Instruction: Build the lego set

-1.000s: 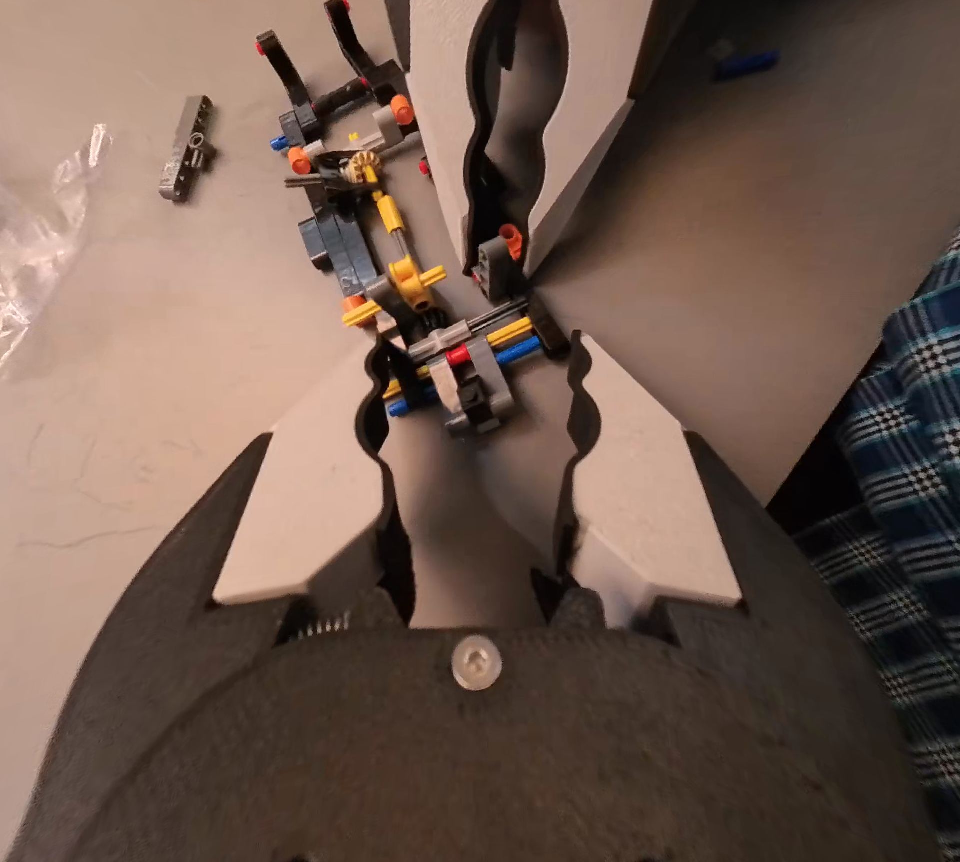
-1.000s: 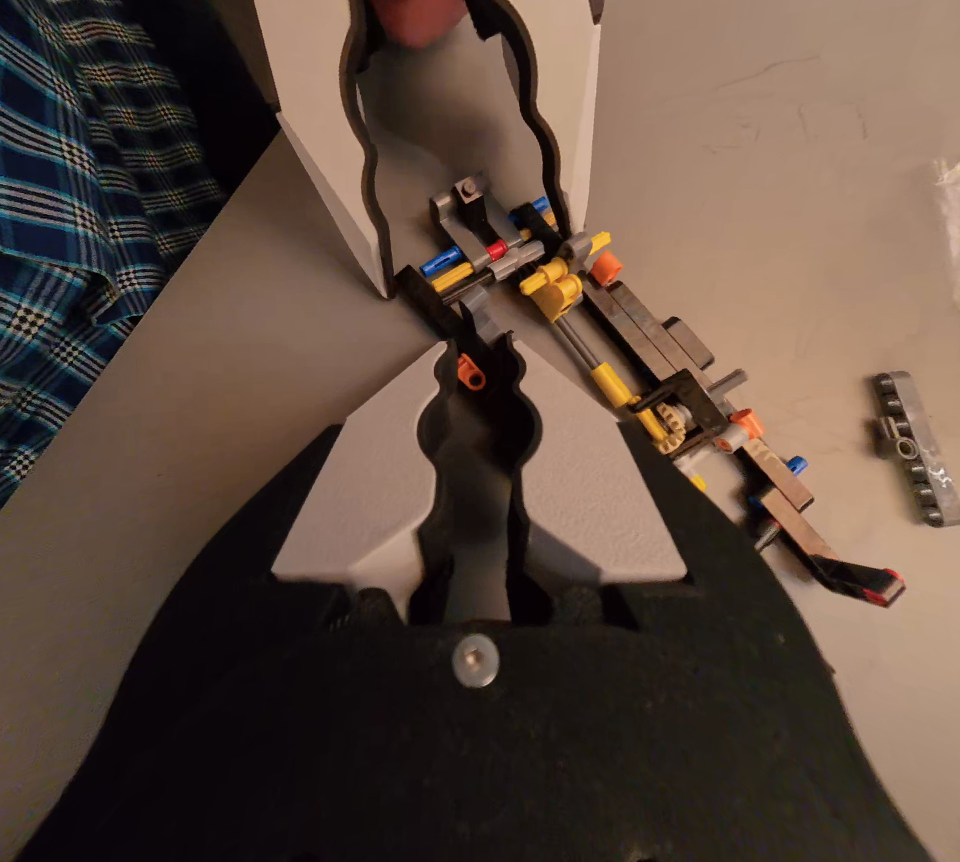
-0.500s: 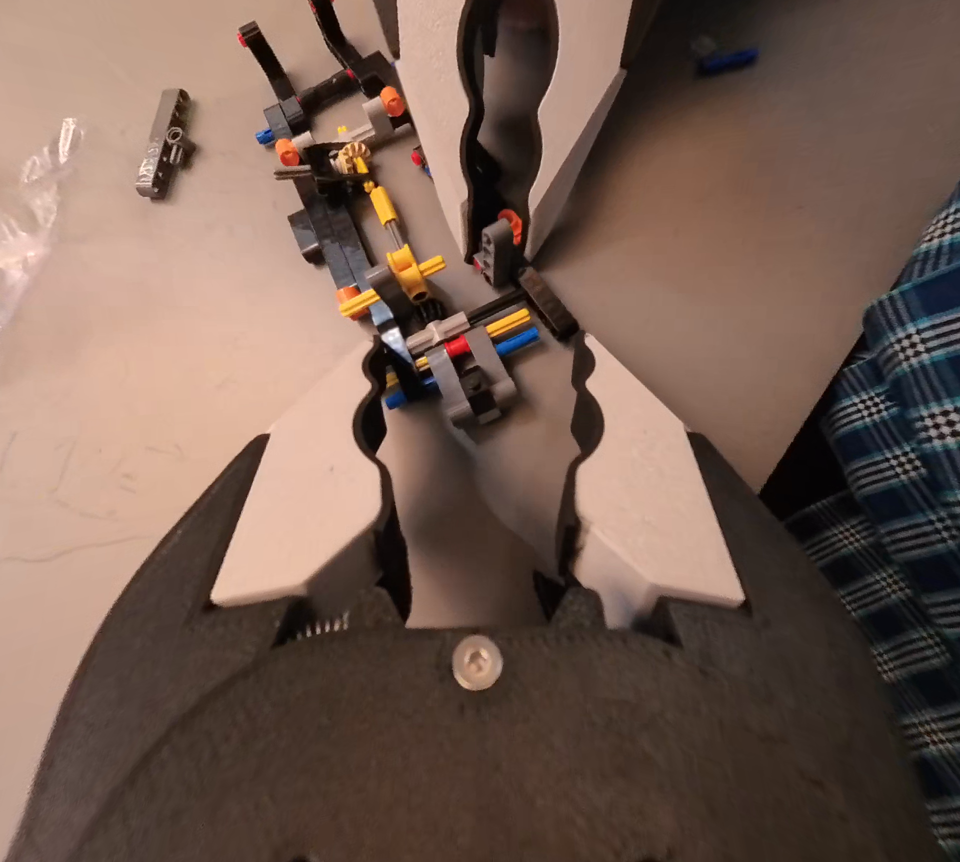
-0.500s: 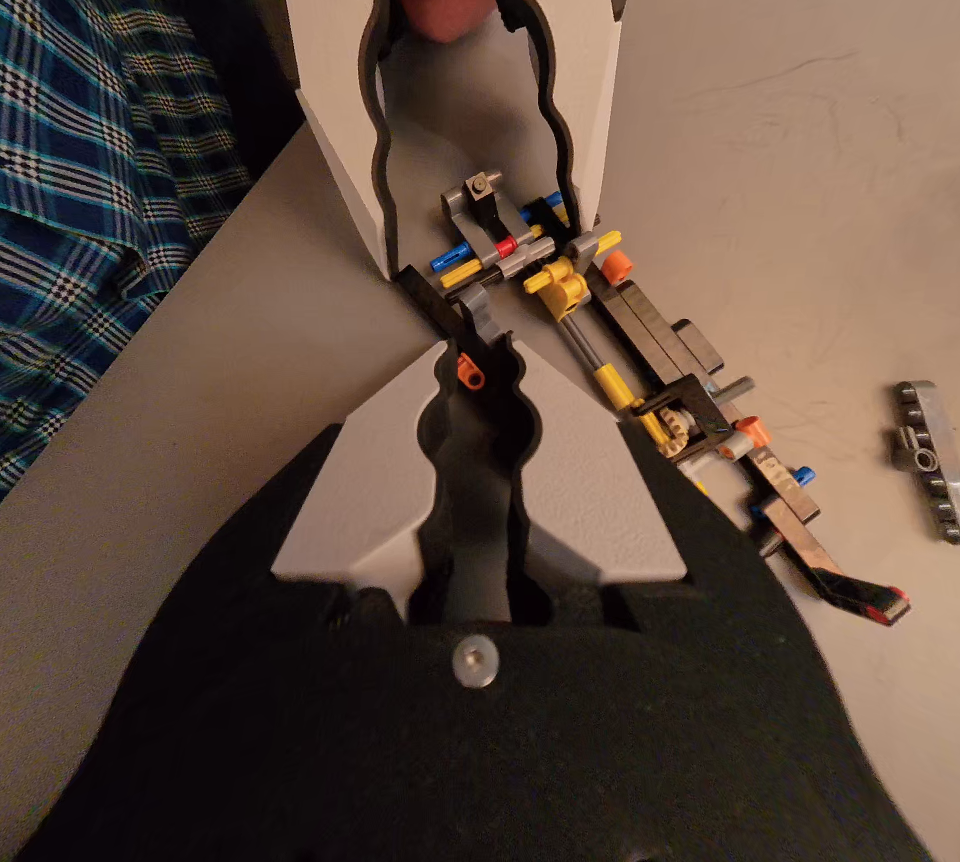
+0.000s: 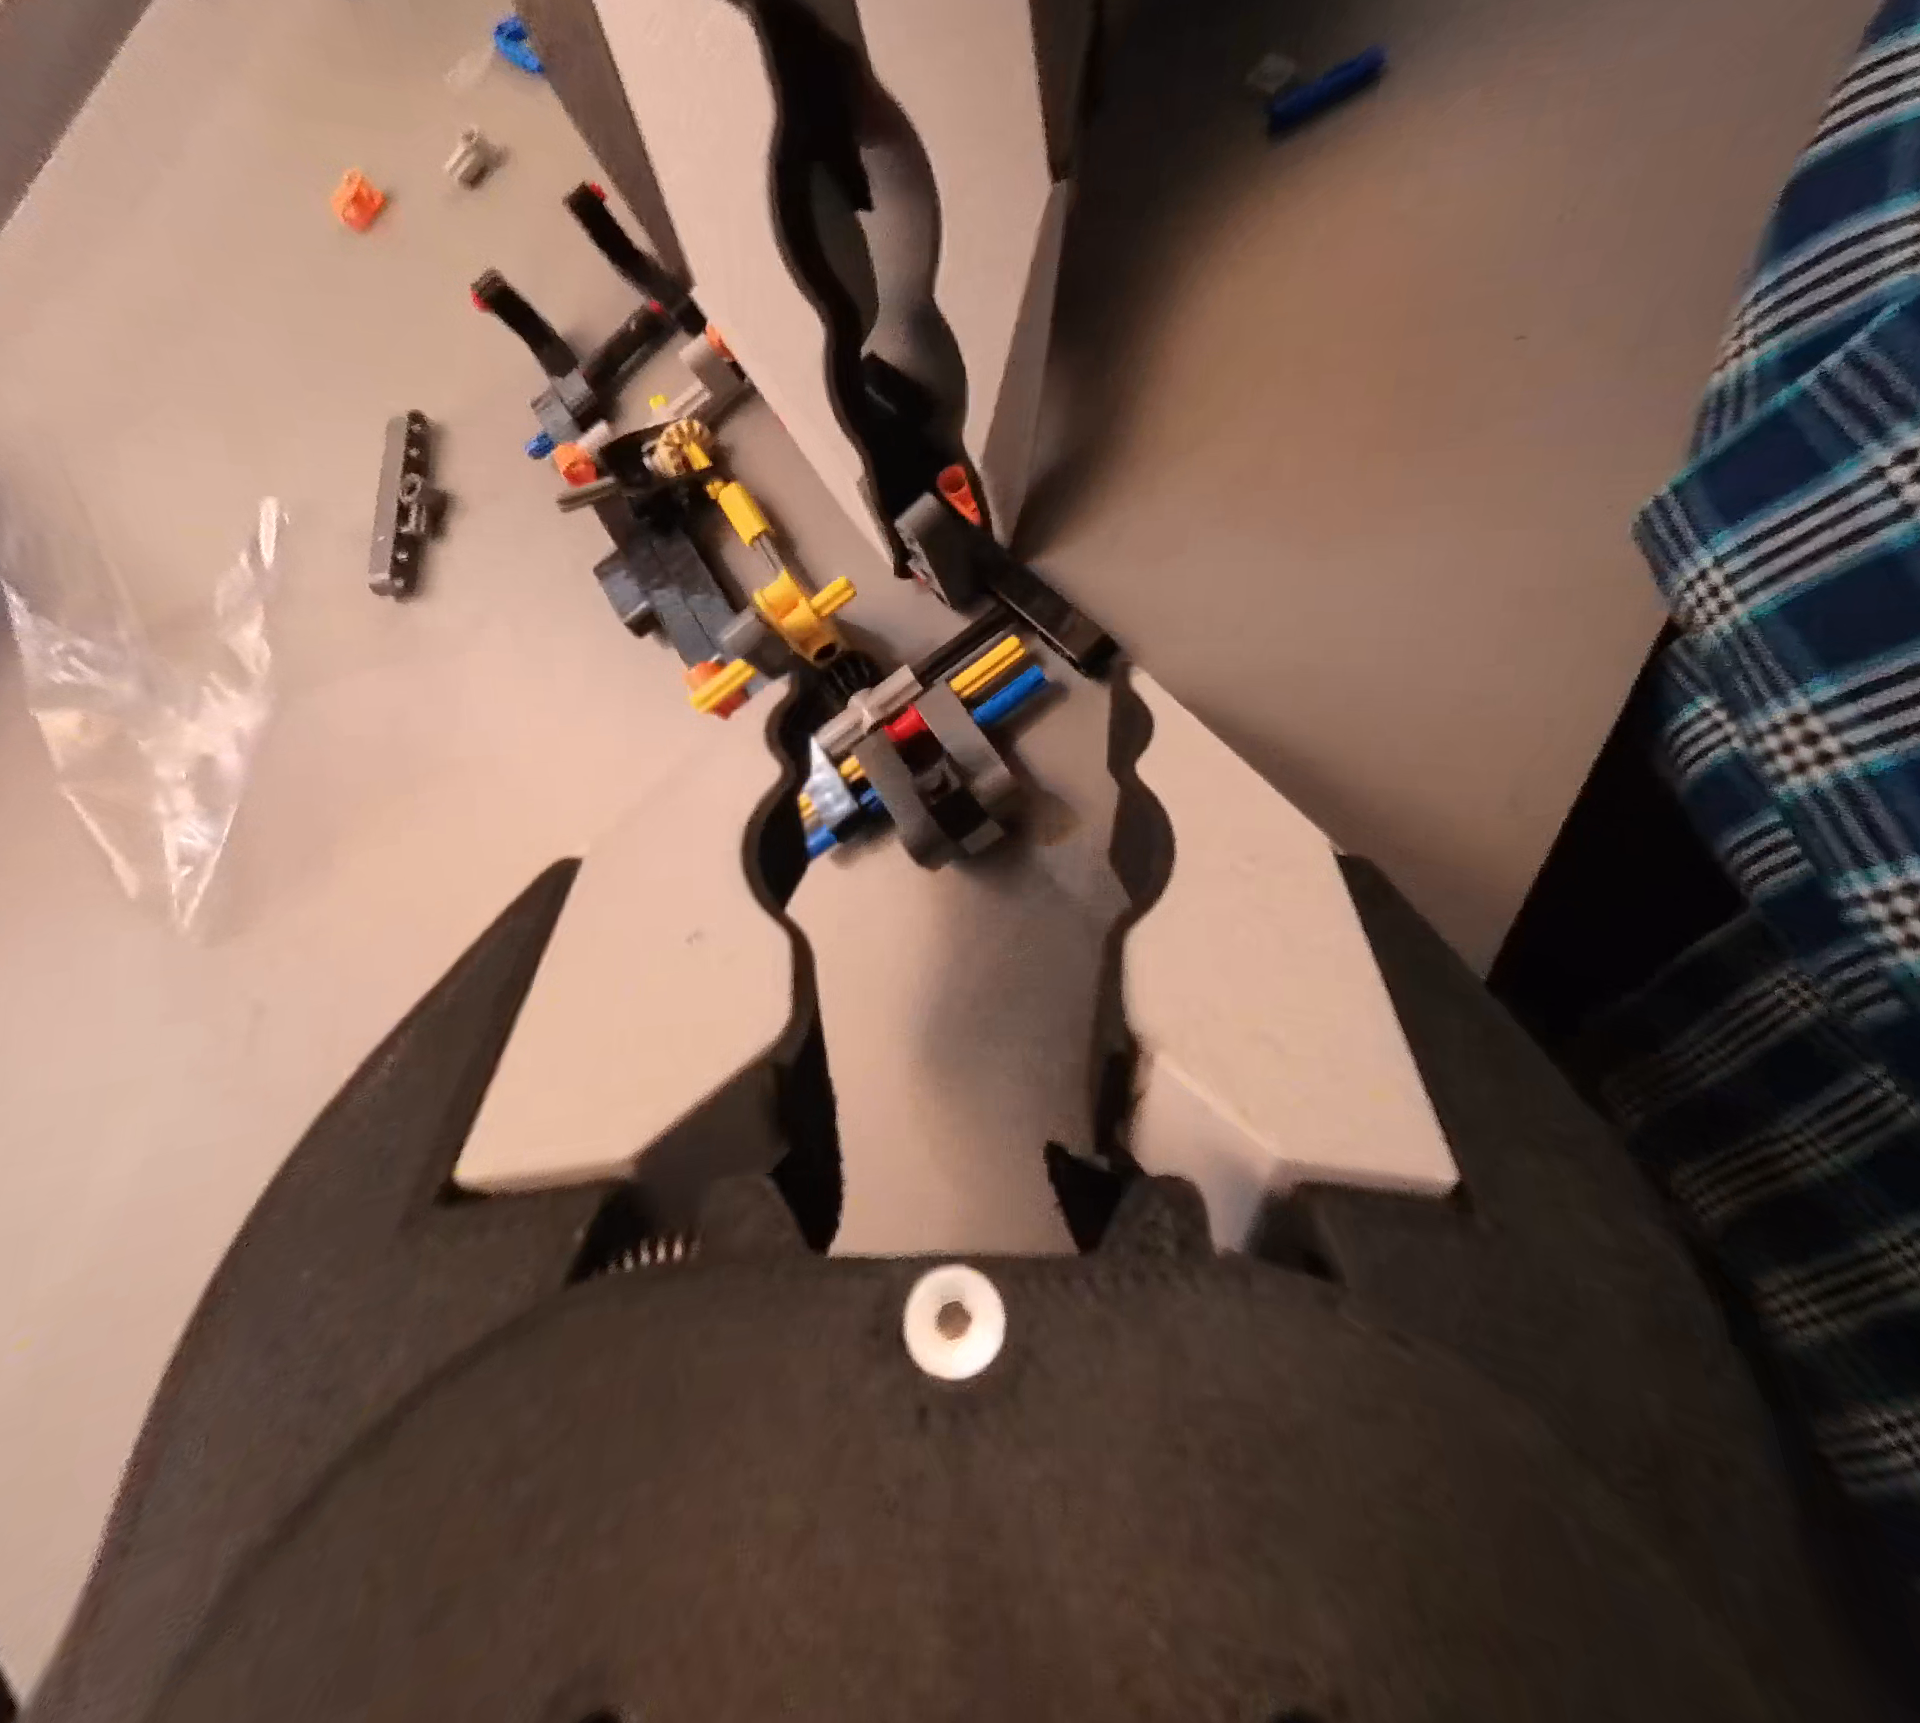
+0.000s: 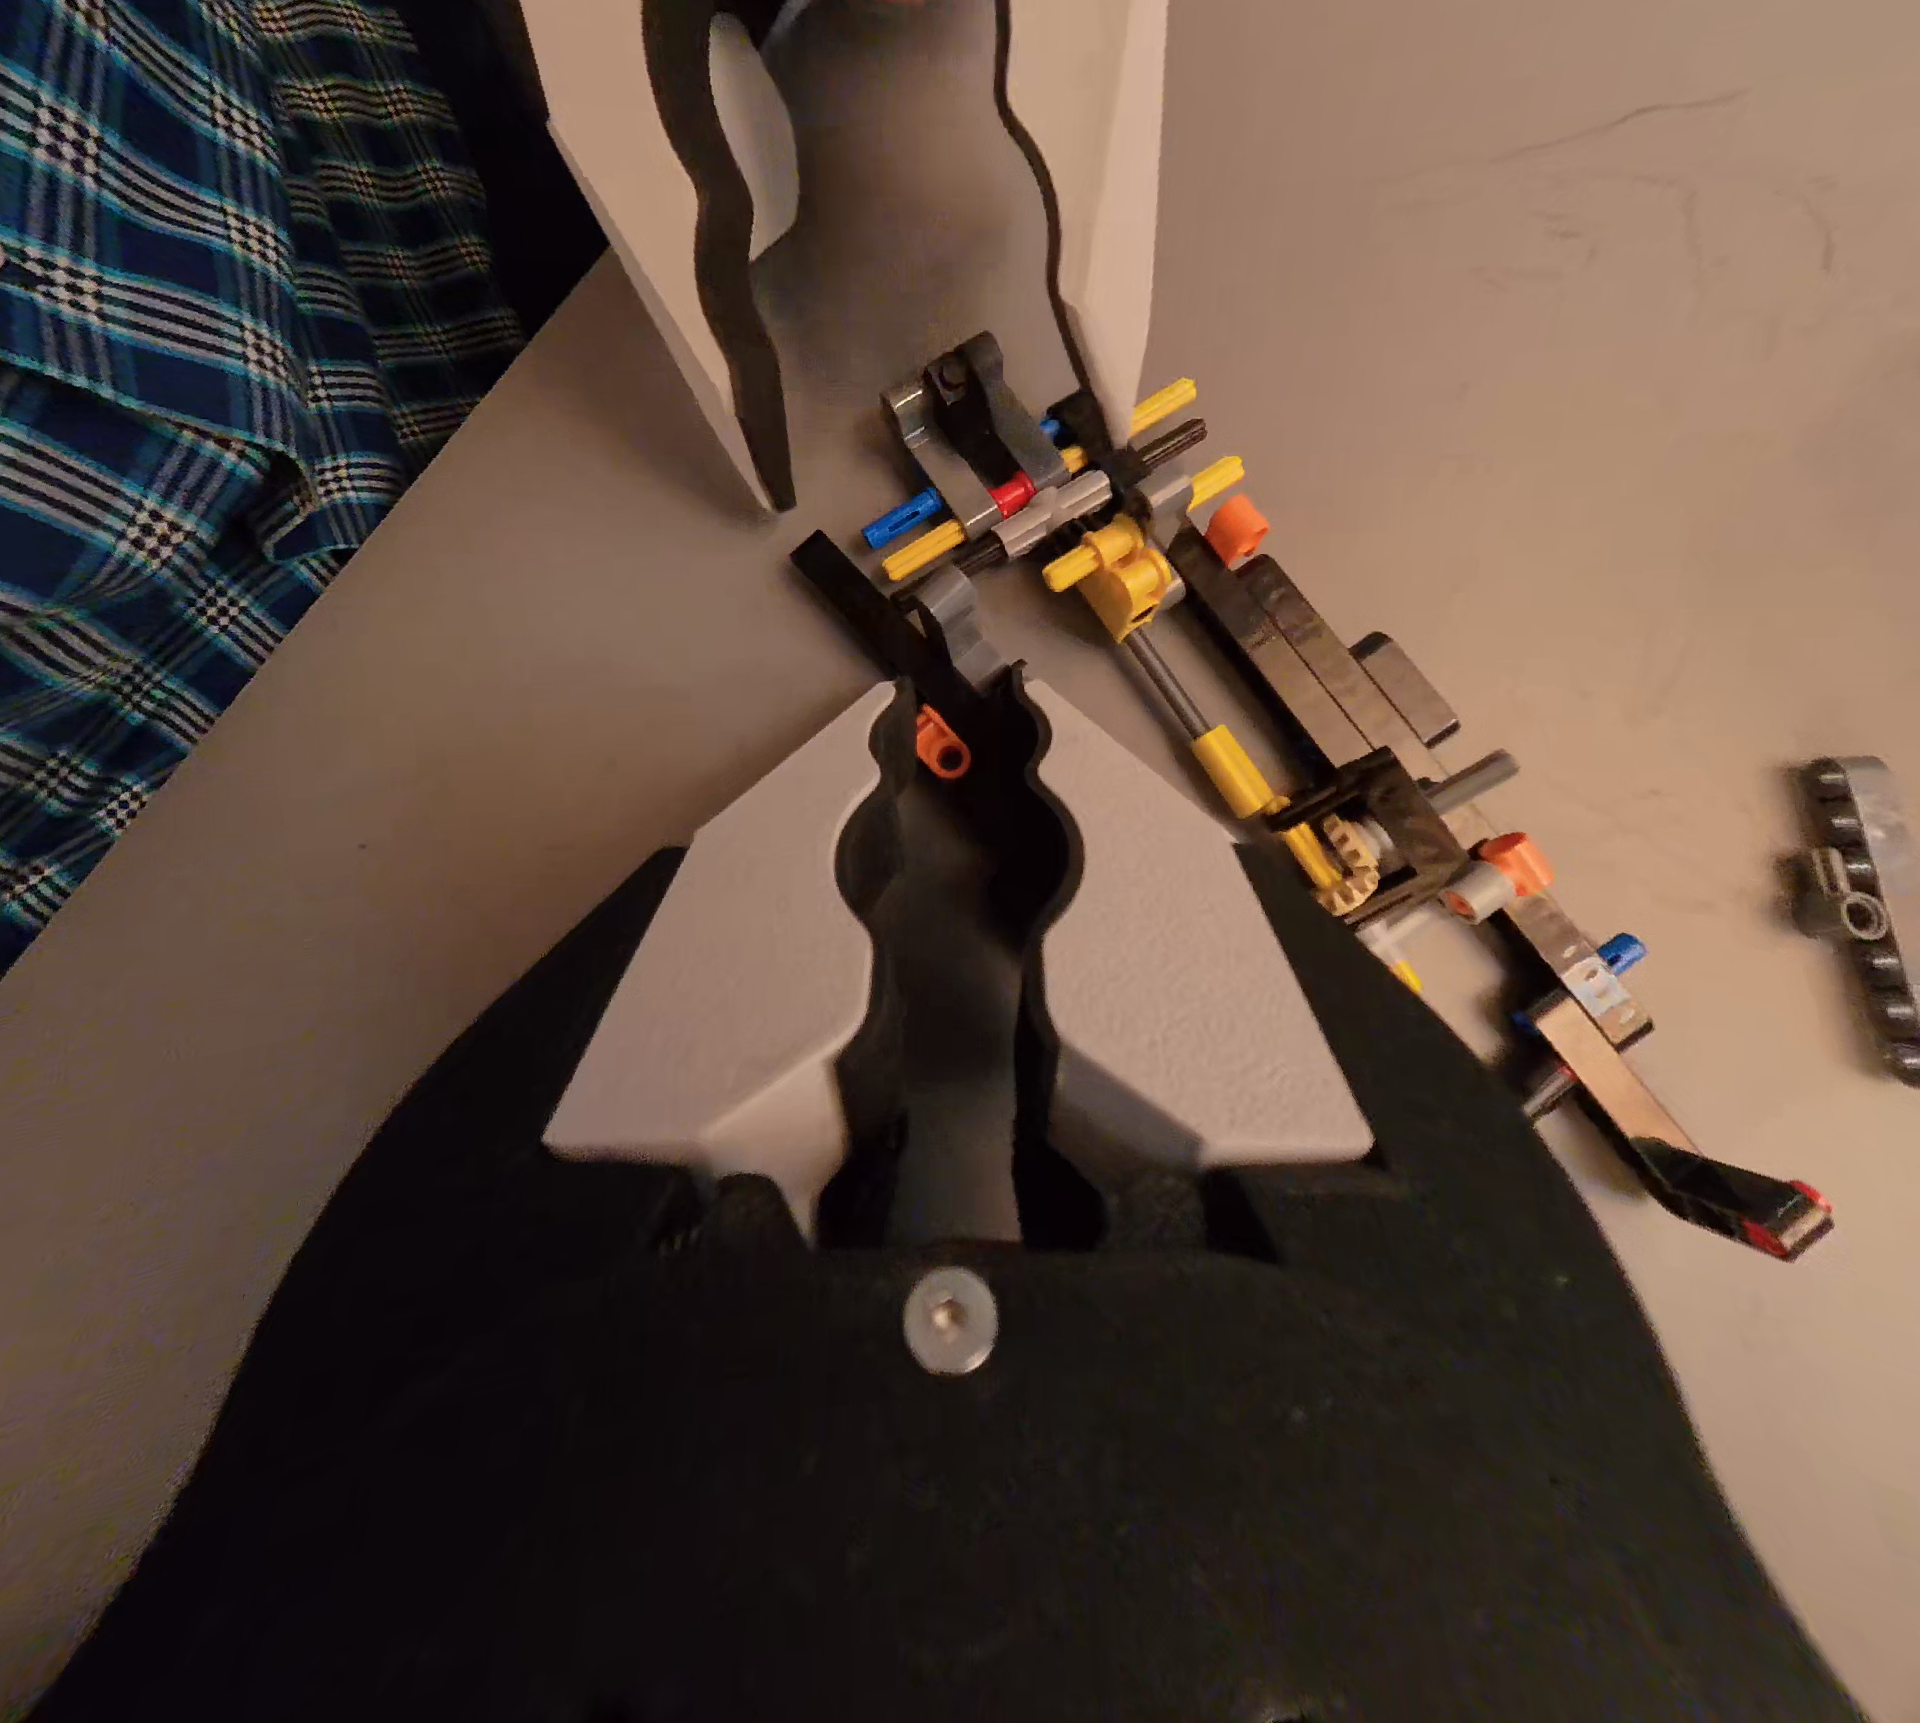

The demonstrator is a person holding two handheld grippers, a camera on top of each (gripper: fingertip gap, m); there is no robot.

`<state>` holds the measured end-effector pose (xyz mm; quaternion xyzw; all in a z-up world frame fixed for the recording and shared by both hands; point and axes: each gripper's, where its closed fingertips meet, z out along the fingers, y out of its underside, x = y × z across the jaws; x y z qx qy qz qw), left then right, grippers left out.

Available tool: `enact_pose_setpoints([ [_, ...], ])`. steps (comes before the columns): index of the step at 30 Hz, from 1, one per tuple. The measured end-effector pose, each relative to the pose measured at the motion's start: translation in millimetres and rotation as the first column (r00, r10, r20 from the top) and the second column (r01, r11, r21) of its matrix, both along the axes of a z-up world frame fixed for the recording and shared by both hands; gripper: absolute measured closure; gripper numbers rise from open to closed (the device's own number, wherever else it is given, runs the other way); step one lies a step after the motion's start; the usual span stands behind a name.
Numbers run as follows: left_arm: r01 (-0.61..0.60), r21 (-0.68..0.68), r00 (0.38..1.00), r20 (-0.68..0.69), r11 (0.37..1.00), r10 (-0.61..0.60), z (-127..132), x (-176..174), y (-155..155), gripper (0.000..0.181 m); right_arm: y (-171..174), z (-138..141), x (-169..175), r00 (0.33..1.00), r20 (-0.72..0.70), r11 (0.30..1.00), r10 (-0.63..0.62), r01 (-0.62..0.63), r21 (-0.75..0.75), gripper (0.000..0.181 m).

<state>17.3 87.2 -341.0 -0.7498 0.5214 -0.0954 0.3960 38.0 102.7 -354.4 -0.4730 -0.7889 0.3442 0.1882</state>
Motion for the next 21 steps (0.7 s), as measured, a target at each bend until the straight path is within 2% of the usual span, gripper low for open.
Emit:
enact_pose_setpoints([
  [2,0.055,-0.022,0.997,-0.062,0.998,-0.056,-9.2,1.7,-3.7,0.136,-0.4,0.3,-0.4,1.0,-0.002,1.0,0.007,-0.007,0.0,0.166],
  [5,0.101,-0.027,0.994,-0.048,0.995,-0.102,-10.8,8.0,-6.7,0.152,0.7,0.7,-0.2,1.0,-0.004,1.0,0.005,-0.005,0.004,0.166],
  [21,0.077,-0.045,0.997,0.022,0.996,-0.076,-11.9,9.3,-4.5,0.156,5.8,1.9,1.1,1.0,-0.001,1.0,-0.01,0.01,0.001,0.167],
])
